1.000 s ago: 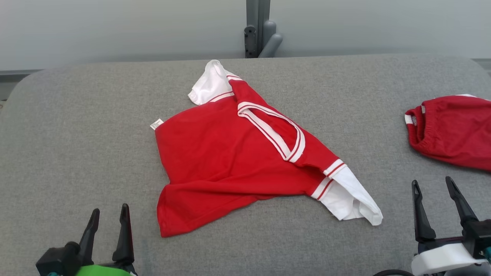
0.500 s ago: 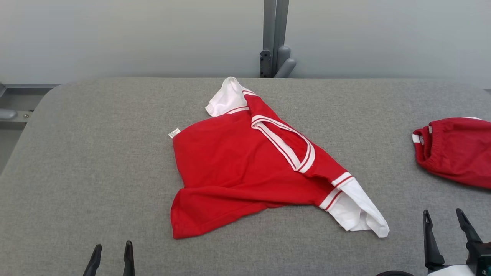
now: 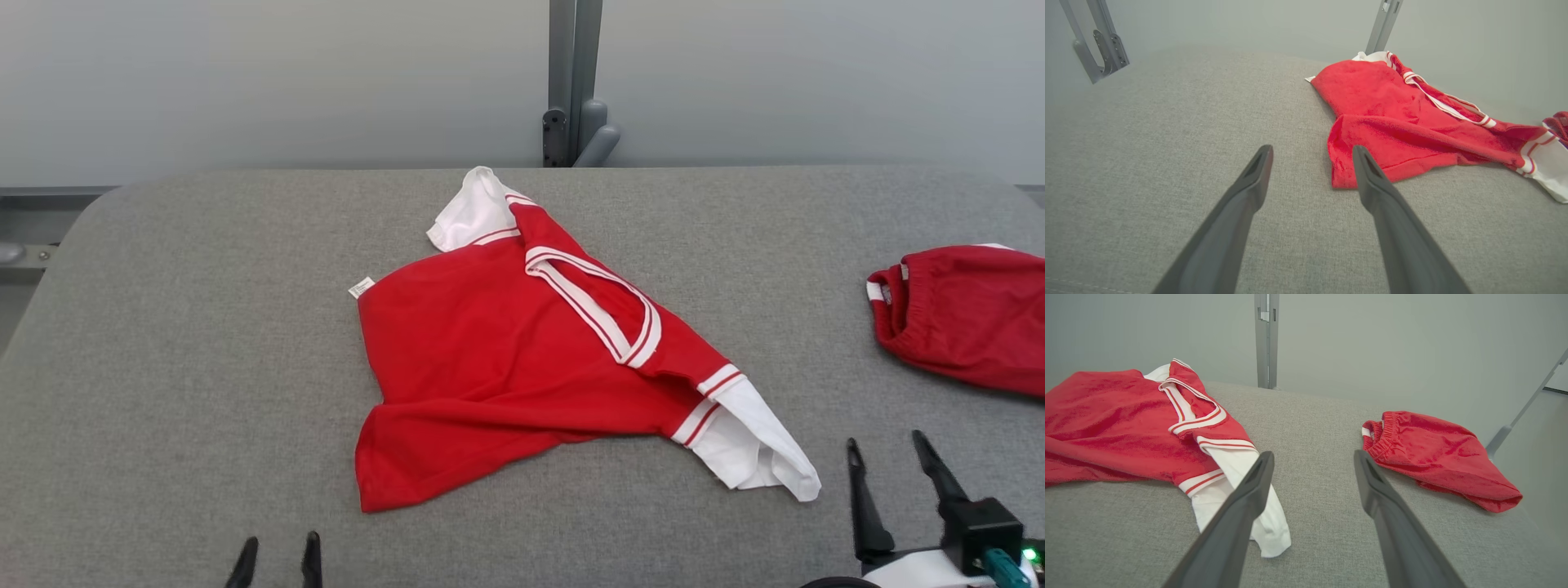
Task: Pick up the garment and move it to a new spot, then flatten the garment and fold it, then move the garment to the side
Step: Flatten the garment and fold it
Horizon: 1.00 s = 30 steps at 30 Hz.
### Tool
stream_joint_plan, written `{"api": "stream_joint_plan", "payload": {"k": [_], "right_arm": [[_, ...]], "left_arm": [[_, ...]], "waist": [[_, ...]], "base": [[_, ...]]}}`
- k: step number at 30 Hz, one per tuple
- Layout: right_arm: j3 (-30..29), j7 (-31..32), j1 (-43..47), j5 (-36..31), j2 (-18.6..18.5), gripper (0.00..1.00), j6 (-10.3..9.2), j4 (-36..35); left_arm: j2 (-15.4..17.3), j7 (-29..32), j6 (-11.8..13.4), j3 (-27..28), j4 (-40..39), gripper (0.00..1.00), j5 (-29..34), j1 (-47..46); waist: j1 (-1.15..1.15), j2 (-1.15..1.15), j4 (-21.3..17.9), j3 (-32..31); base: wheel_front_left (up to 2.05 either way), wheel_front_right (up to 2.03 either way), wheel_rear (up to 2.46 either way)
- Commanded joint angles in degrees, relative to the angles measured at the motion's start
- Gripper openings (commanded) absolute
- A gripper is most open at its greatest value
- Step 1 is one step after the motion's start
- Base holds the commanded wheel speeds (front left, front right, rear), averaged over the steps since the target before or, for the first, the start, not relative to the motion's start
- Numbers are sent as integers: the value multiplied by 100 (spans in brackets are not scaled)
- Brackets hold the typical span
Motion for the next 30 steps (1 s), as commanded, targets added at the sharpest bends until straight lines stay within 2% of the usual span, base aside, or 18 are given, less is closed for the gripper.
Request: {"api": "stream_joint_plan", "payload": {"k": [1,7,12,21,30], "right_arm": [[191,-38,-141,31,-94,100,-10,111],[1066,-4,-729,-55,-505,100,-9,1084],[1480,110,-1327,-99,-750,100,-10,1854],[1669,115,-2068,-150,-800,100,-9,2709],[1706,22,-2341,-57,-821,100,-9,3018]], "left_arm": [[76,1,-25,-157,201,100,-109,-91],[211,145,-25,-793,1024,100,-288,-669],[193,409,-15,-1074,1590,100,-355,-1233],[219,318,-15,-1371,2395,100,-647,-2001],[340,178,-15,-1638,2860,100,-995,-2375]], "waist": [[0,0,-58,91],[0,0,-116,306],[0,0,-124,537],[0,0,-124,846],[0,0,-112,957]], "base": [[0,0,0],[0,0,0],[0,0,0],[0,0,0],[0,0,0]]}}
